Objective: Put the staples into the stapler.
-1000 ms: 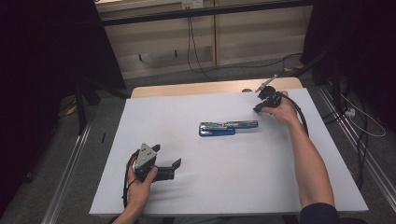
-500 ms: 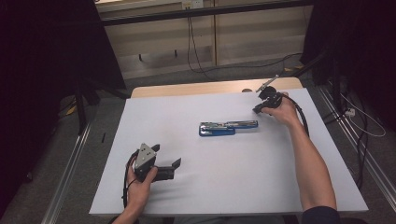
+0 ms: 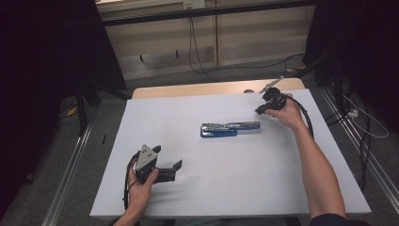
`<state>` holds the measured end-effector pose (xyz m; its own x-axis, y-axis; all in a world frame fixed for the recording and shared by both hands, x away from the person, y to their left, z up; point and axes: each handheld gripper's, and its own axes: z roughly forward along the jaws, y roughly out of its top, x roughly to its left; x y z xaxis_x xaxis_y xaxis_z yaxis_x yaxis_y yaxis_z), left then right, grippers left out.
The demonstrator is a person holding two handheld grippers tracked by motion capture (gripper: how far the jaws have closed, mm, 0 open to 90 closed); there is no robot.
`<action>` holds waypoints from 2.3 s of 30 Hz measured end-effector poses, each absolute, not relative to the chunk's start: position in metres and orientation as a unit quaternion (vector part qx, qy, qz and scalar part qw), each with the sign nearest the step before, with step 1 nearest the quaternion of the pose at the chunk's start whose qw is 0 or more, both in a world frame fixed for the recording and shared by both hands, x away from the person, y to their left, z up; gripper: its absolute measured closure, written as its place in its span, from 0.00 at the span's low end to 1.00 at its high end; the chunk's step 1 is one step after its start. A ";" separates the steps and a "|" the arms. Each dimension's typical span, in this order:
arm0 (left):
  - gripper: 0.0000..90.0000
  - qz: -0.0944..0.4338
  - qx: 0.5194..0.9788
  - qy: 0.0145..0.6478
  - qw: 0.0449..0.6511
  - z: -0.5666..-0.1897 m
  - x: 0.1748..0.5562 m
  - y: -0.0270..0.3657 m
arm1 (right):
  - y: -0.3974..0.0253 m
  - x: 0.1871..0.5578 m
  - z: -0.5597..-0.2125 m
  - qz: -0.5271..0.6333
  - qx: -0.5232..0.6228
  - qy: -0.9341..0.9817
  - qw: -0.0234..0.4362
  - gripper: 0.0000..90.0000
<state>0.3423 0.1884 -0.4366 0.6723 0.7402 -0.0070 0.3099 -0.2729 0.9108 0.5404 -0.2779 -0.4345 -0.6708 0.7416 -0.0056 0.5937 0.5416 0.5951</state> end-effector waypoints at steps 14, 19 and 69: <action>0.04 0.216 0.766 0.344 0.499 -0.436 0.342 0.190 | -0.273 0.533 -0.422 0.299 0.368 0.870 0.138 0.88; 0.04 0.215 0.766 0.343 0.500 -0.436 0.342 0.190 | -0.269 0.530 -0.416 0.315 0.359 0.868 0.137 0.88; 0.04 0.216 0.766 0.342 0.500 -0.437 0.342 0.190 | -0.202 0.503 -0.387 0.367 0.231 0.893 0.122 0.89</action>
<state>0.3421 0.1895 -0.4366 0.6734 0.7392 -0.0108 0.3073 -0.2666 0.9135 0.5030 -0.2024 -0.3868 -0.8637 0.5017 -0.0477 0.3233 0.6241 0.7113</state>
